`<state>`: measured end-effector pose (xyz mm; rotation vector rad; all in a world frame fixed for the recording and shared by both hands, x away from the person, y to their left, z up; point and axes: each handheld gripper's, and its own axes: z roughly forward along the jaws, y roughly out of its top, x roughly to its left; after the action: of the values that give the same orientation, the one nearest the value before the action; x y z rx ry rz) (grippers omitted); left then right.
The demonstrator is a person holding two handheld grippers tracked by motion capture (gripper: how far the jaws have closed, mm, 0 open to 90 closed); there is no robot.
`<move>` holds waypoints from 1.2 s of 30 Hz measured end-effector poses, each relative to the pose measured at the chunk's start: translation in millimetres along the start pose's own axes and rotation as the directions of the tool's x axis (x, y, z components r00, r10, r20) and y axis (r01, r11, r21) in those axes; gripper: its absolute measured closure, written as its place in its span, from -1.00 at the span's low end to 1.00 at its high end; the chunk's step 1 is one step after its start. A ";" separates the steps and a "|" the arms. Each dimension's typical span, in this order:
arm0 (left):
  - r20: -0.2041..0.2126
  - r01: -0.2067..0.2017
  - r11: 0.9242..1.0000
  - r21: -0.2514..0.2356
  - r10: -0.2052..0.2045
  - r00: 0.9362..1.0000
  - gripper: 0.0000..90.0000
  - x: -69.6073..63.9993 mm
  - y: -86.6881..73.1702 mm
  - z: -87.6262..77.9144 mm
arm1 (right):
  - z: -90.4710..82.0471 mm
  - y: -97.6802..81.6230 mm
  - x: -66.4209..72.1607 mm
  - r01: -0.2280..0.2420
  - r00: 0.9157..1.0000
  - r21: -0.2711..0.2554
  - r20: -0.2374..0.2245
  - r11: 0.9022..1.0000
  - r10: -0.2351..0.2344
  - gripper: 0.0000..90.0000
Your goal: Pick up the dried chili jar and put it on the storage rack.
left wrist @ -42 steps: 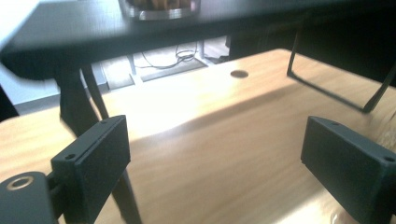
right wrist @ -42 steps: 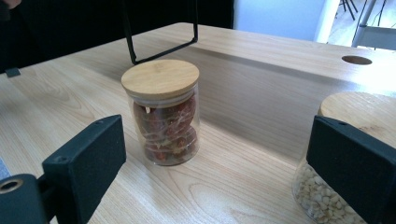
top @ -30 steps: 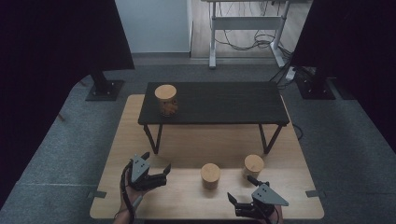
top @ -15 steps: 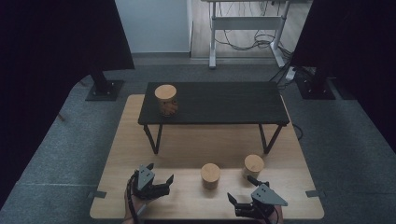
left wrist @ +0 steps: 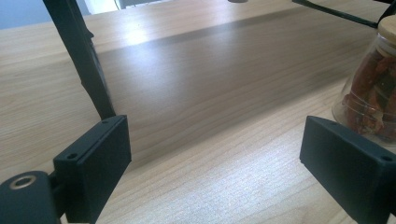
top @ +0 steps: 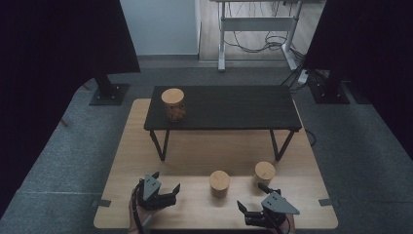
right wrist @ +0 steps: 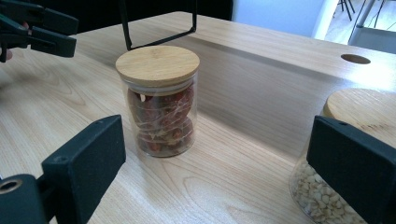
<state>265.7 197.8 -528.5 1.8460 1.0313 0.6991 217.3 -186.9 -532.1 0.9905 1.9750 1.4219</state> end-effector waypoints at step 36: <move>0.020 -0.066 0.997 0.029 0.065 0.998 -0.81 -9.6 -4.3 8.3 | 31.6 -0.9 25.0 -0.022 0.998 0.069 -0.060 0.997 0.027 -0.91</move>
<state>265.9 187.1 -536.6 1.9154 0.9769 0.7067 225.8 -149.0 -542.9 1.0154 2.0746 1.4223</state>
